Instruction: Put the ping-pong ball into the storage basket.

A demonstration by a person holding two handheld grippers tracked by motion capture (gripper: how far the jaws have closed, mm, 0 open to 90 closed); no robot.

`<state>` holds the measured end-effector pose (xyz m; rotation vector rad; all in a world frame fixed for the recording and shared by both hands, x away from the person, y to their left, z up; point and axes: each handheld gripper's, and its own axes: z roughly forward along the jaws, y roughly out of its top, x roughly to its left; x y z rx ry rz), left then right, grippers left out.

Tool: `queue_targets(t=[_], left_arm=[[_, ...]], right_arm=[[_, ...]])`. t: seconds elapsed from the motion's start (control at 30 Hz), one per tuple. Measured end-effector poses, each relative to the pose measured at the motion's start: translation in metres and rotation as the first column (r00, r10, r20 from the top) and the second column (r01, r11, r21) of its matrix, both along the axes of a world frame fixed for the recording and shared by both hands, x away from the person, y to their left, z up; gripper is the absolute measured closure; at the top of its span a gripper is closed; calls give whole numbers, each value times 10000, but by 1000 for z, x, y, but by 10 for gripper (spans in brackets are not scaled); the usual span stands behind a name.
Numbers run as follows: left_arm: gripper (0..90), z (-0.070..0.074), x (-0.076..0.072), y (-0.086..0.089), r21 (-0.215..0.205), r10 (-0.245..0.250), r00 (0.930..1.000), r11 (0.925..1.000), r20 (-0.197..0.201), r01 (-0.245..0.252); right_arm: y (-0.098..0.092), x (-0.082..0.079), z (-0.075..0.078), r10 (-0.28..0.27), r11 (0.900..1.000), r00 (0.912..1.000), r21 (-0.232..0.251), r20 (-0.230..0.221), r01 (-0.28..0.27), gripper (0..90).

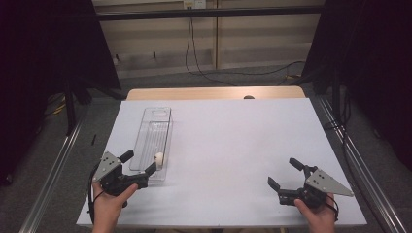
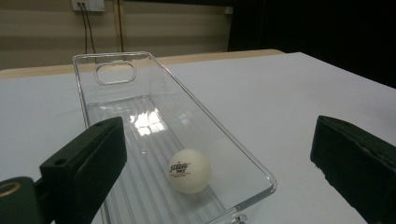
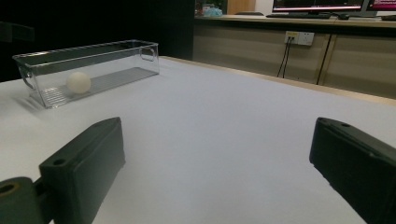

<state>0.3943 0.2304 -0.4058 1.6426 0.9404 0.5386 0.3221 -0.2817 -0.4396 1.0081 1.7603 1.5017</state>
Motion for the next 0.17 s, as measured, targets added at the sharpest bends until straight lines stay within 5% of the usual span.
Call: queue_targets(t=[0.17], left_arm=[[34, -3, -1, 2, -158, 3, 9999, 9999, 154, 0]], right_arm=[[-1, 0, 0, 2, 10000, 10000, -29, -27, -2, 31]])
